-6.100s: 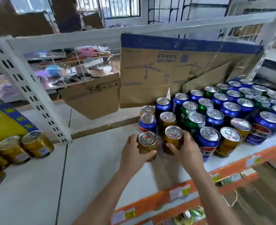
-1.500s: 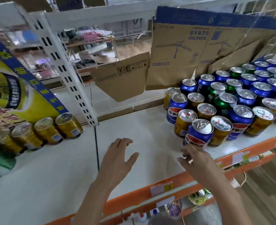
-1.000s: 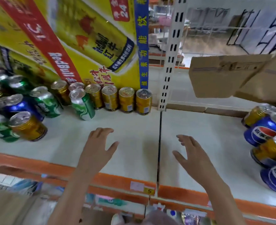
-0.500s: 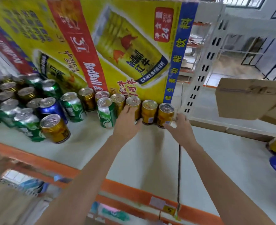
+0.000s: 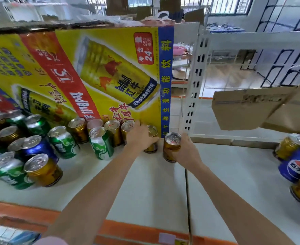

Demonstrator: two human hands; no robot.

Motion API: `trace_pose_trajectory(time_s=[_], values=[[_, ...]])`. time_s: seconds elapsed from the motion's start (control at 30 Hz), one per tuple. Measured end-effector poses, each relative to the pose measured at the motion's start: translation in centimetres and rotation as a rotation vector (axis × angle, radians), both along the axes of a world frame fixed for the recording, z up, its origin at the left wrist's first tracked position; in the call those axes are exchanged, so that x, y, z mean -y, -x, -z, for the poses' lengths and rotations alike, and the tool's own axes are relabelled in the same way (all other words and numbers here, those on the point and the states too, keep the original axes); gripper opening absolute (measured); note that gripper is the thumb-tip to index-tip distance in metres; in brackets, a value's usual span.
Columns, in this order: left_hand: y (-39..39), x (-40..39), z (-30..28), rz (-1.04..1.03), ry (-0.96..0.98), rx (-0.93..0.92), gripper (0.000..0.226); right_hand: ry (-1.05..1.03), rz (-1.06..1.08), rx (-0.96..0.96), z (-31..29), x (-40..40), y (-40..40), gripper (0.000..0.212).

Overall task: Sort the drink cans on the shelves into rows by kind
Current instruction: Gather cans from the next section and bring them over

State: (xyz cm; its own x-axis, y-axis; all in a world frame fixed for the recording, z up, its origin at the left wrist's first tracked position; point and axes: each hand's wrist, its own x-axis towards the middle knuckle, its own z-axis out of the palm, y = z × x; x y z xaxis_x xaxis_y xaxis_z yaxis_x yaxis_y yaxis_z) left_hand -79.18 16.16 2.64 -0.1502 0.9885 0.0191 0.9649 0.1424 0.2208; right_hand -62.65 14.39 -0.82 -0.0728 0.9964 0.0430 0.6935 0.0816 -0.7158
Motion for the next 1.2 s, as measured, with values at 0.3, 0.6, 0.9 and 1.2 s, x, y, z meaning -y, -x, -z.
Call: trace_pose_trajectory(time_s=[0.3, 0.6, 0.9, 1.2], values=[[-7.5, 4.6, 1.4, 0.107, -0.155, 0.23, 0.07, 0.054, 0.221, 0.029, -1.3, 1.6, -13.1, 0.067], [-18.4, 5.3, 0.6, 0.376, -0.122, 0.418, 0.064, 0.141, 0.481, 0.029, -2.1, 0.0, -21.8, 0.081], [-27.6, 4.0, 0.9, 0.505, -0.111, 0.331, 0.046, 0.089, 0.168, 0.531, -7.3, 2.4, -26.0, 0.032], [-33.2, 3.0, 1.4, 0.497, -0.047, 0.35, 0.074, -0.072, 0.073, 0.855, -7.2, 10.4, -28.8, 0.033]])
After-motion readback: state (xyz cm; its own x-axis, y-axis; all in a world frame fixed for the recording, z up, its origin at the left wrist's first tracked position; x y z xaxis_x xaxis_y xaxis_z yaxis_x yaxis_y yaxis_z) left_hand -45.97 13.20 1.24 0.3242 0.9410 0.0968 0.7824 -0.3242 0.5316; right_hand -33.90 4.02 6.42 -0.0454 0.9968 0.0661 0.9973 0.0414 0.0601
